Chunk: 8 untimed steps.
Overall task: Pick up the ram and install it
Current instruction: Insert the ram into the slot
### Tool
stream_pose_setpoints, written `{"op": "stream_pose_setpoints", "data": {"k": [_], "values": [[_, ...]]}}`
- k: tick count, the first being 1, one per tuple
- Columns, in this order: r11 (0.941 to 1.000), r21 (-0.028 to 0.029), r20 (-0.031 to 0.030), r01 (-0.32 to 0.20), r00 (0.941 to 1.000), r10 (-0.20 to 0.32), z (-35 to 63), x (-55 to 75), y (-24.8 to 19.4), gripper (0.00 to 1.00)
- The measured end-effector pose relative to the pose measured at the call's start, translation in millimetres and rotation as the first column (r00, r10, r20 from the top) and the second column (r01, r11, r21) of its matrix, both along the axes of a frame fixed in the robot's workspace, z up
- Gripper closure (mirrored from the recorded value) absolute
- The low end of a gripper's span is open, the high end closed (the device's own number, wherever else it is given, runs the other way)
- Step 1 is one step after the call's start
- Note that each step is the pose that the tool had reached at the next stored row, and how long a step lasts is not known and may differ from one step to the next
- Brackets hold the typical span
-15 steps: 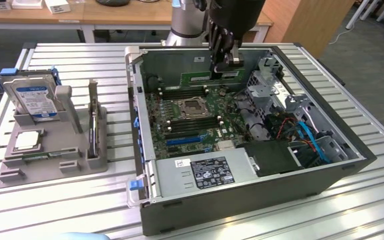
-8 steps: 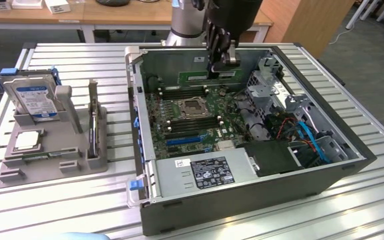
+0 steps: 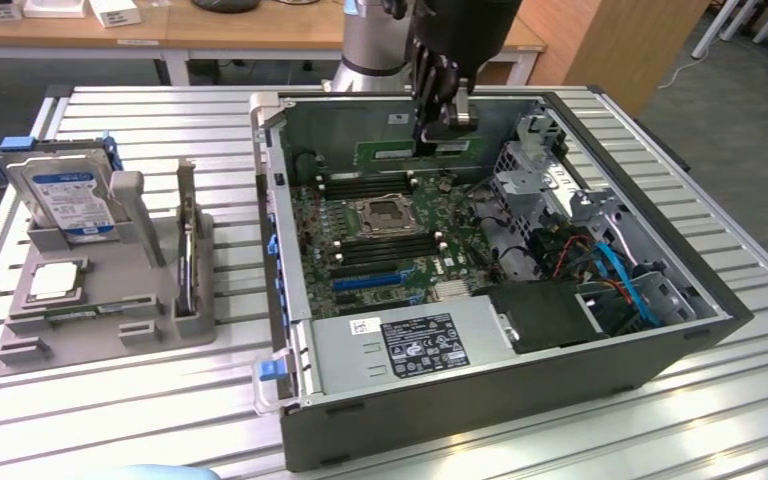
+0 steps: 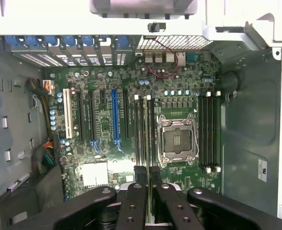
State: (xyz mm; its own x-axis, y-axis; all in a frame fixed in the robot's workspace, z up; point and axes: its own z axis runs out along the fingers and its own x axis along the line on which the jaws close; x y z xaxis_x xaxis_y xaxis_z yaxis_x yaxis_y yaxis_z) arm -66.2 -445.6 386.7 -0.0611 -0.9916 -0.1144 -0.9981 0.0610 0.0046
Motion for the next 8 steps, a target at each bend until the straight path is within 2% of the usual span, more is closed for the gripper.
{"op": "stream_pose_setpoints", "data": {"k": [3, 8], "values": [[1.0000, 0.0000, 0.0000, 0.000, 1.0000, 0.000, -0.2, 0.0, 1.6, 0.86], [1.0000, 0.0002, 0.0000, 0.000, 1.0000, 0.000, -0.6, 0.1, 7.5, 0.86]]}}
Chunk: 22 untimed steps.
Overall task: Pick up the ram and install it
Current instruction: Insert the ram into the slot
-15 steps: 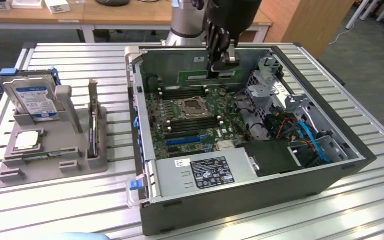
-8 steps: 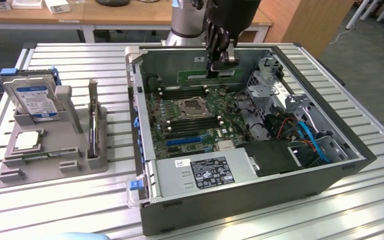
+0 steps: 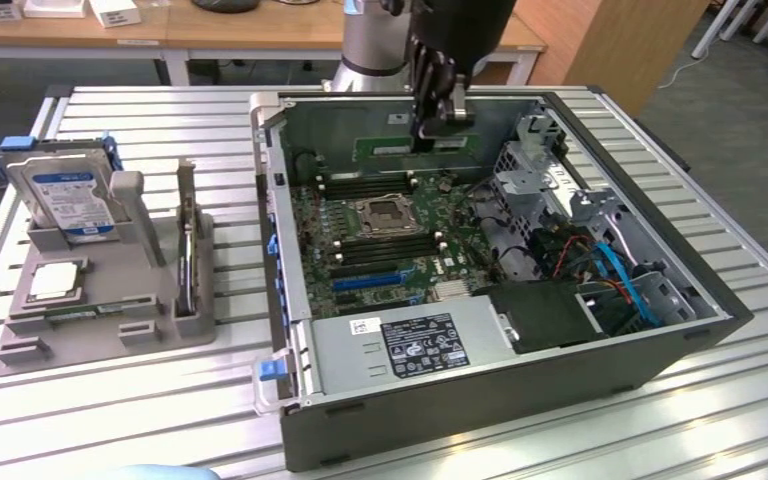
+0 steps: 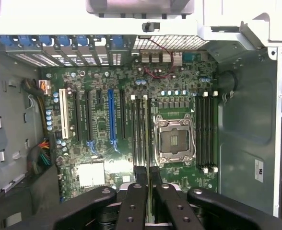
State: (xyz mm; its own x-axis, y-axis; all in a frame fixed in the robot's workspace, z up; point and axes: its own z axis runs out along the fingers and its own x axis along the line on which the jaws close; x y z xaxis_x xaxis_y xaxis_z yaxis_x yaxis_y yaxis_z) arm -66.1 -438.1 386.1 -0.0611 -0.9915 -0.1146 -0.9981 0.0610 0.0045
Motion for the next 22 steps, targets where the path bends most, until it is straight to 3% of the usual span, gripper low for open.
{"op": "stream_pose_setpoints", "data": {"k": [12, 22], "values": [[1.0000, 0.0003, 0.0000, 0.000, 1.0000, 0.000, -1.7, 0.0, 13.1, 0.86], [1.0000, 0.0004, 0.0000, 0.000, 1.0000, 0.000, -14.4, 0.0, 14.2, 0.86]]}}
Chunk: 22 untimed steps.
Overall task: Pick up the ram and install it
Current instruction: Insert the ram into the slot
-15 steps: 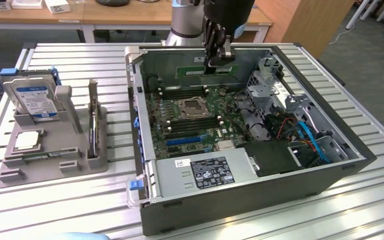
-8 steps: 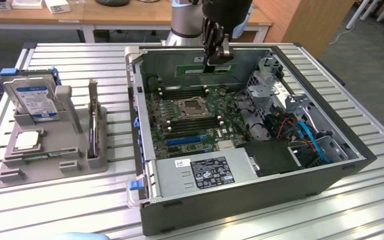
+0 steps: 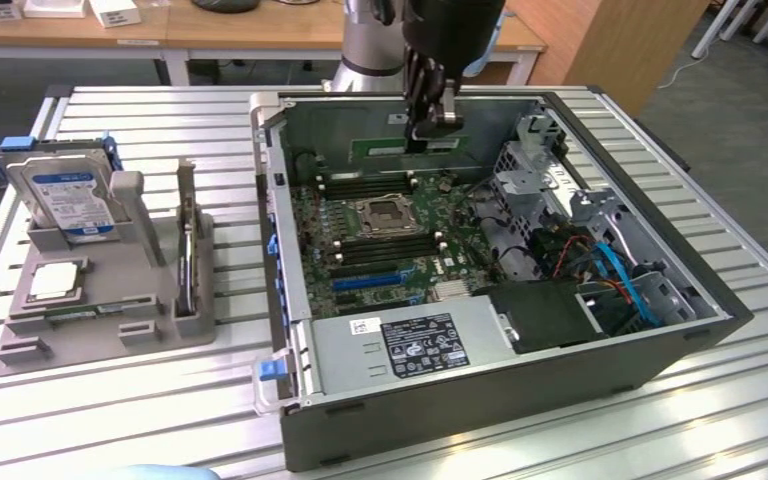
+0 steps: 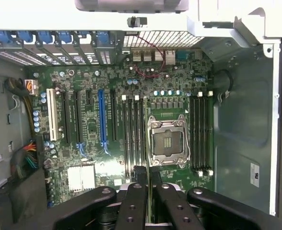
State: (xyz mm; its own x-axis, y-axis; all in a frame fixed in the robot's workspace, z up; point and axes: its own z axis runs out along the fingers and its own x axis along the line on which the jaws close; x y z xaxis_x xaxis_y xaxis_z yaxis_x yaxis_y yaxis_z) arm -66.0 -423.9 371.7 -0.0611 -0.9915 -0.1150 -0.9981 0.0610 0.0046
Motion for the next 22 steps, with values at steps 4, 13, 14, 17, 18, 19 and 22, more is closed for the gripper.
{"op": "stream_pose_setpoints", "data": {"k": [4, 13, 14, 17, 18, 19, 22], "values": [[1.0000, -0.0002, 0.0000, 0.000, 1.0000, 0.000, -7.1, 0.0, 0.0, 0.86], [1.0000, -0.0001, 0.0000, 0.000, 1.0000, 0.000, -23.4, 0.0, 0.0, 0.86], [1.0000, -0.0001, -0.0001, 0.000, 1.0000, 0.000, -25.4, 0.0, 0.0, 0.86], [1.0000, 0.0000, 0.0000, 0.000, 1.0000, 0.000, -30.9, 0.0, 0.0, 0.86], [1.0000, 0.0001, 0.0001, 0.000, 1.0000, 0.000, -32.7, 0.0, 0.0, 0.86], [1.0000, -0.0001, 0.0000, 0.000, 1.0000, 0.000, -34.4, 0.0, 0.0, 0.86], [1.0000, -0.0001, 0.0000, 0.000, 1.0000, 0.000, -40.0, 0.0, 0.0, 0.86]]}}
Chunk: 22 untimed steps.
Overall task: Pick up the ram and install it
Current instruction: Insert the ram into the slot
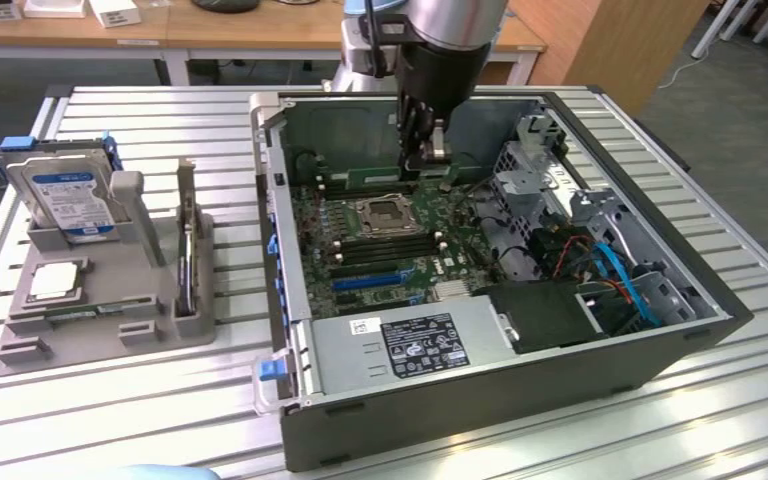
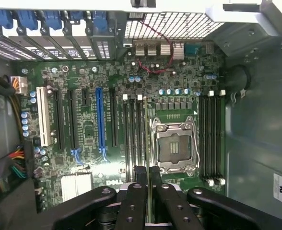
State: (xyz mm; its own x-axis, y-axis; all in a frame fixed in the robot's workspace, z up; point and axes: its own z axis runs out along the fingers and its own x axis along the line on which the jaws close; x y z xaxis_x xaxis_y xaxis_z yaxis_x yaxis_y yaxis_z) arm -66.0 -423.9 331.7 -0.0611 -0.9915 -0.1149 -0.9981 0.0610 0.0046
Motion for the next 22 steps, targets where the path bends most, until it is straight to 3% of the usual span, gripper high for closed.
{"op": "stream_pose_setpoints", "data": {"k": [22], "values": [[1.0000, 0.0001, 0.0001, 0.000, 1.0000, 0.000, -40.0, 0.0, 0.0, 0.86]]}}
